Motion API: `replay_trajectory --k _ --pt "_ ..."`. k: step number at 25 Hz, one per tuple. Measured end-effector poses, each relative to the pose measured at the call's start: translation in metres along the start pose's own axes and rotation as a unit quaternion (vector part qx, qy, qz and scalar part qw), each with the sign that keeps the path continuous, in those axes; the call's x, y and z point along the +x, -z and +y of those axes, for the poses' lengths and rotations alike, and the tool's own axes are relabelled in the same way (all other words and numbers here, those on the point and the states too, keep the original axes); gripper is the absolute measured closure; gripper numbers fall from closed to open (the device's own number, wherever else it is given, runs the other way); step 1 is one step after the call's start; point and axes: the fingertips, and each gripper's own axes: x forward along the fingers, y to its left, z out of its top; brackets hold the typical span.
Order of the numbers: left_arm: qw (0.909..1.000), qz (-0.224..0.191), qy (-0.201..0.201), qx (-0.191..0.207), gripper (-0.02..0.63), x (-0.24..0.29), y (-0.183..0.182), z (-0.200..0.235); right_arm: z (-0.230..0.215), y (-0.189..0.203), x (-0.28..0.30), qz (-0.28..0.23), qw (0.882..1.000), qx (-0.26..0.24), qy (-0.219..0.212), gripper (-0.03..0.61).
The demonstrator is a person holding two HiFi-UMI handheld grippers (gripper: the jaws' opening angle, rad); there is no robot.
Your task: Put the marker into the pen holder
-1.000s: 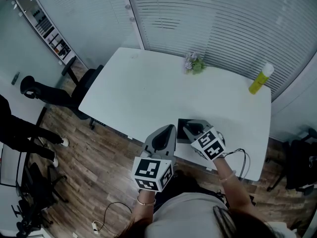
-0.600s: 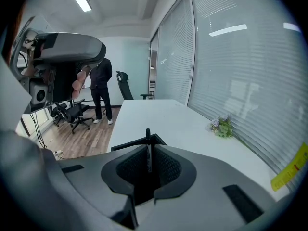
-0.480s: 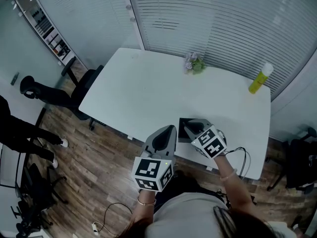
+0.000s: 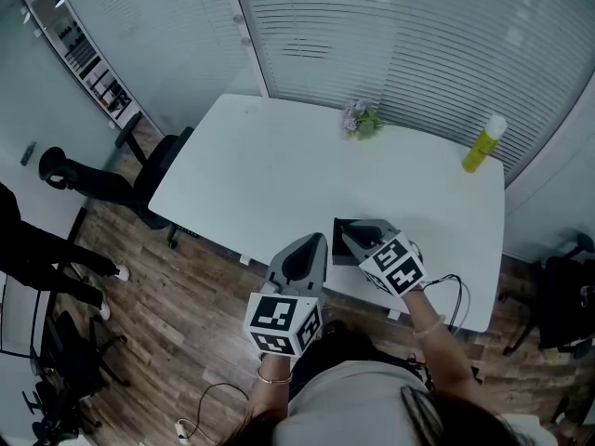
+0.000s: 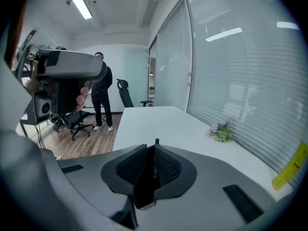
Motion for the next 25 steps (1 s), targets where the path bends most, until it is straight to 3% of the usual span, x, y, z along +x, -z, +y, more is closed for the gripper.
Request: replay_trajectory --k 25 --pt "0.9995 -0.018 -0.003 0.025 0.595 -0.033 -0.011 -0.032 0.018 -0.044 -0.091 -0.127 0.990 0.031 0.045 0.551"
